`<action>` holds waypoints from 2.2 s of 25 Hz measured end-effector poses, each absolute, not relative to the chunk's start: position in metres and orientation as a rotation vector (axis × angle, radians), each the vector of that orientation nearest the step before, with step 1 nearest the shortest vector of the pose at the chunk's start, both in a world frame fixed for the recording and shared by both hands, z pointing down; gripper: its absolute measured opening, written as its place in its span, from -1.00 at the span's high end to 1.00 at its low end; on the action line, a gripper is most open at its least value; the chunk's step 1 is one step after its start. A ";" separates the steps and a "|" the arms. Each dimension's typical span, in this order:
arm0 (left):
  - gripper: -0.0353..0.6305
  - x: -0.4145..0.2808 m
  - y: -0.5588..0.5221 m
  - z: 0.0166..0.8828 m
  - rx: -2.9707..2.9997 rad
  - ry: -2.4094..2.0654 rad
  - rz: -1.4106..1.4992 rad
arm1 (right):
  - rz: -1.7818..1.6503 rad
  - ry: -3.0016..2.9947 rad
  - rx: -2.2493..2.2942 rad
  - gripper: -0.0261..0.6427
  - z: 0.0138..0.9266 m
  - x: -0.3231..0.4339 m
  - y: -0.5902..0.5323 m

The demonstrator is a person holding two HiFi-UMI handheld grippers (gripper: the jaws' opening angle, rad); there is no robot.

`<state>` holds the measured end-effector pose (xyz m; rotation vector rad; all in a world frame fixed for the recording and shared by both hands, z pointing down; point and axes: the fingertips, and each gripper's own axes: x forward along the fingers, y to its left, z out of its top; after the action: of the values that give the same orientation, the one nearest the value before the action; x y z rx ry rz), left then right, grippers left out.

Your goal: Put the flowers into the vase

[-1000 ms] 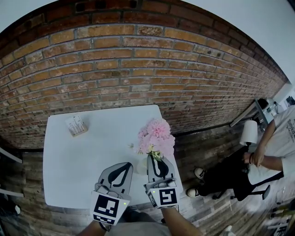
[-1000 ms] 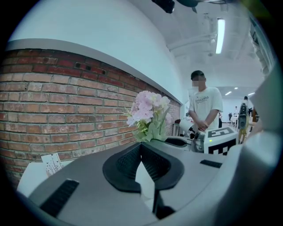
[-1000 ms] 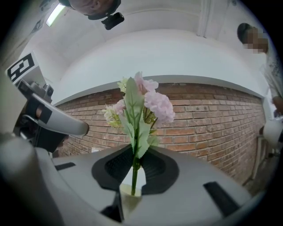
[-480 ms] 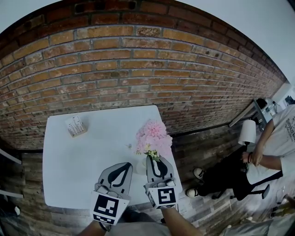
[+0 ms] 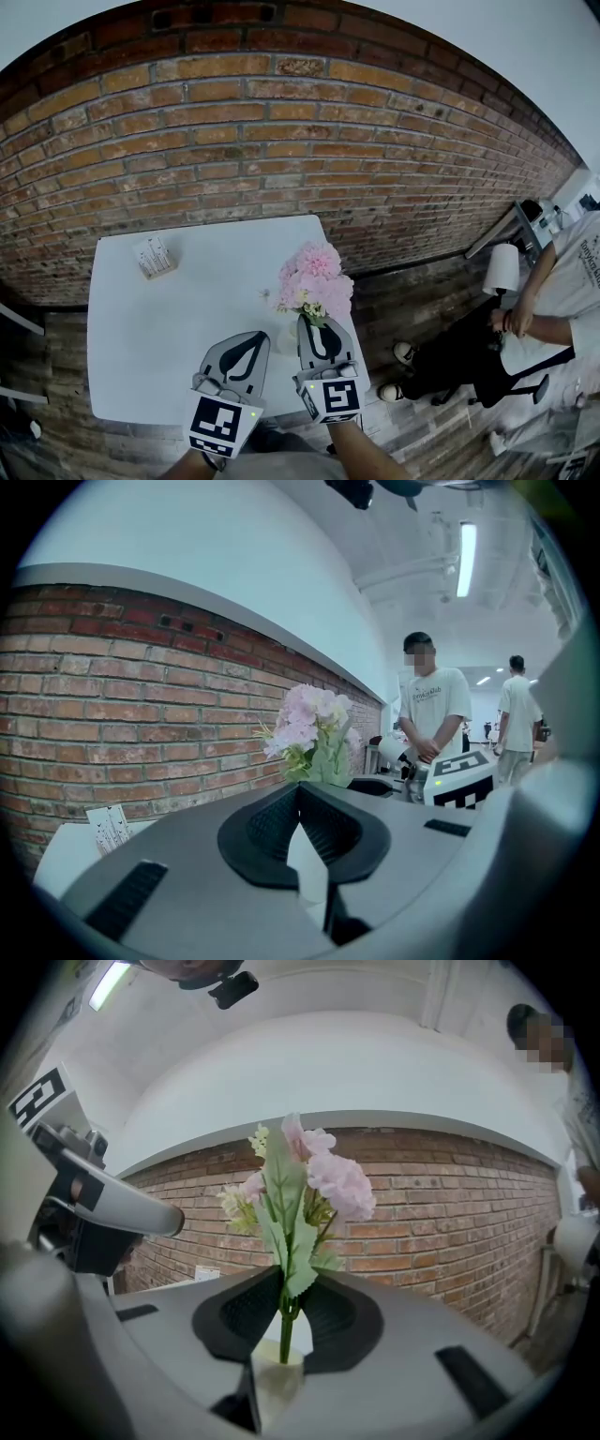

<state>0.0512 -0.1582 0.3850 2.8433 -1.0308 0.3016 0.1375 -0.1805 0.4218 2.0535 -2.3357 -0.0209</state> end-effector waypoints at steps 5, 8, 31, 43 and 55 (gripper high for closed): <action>0.87 0.051 -0.157 0.384 2.837 -1.035 0.298 | 0.004 -2.363 2.056 0.67 0.423 0.139 -0.178; 0.87 0.052 -0.158 0.383 2.842 -1.038 0.295 | 0.008 -2.385 2.044 0.67 0.422 0.138 -0.177; 0.87 0.053 -0.157 0.381 2.851 -1.038 0.277 | 0.039 -2.432 1.991 0.50 0.427 0.135 -0.168; 0.87 0.050 -0.154 0.378 2.857 -1.031 0.264 | 0.052 -2.386 2.016 0.50 0.435 0.134 -0.156; 0.87 0.049 -0.144 0.374 2.855 -1.011 0.252 | 0.033 -2.328 2.042 0.47 0.438 0.134 -0.144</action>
<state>0.0490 -0.1438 0.3745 2.8547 -1.0109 0.2517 0.1343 -0.1439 0.4378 2.0416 -2.3278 0.0332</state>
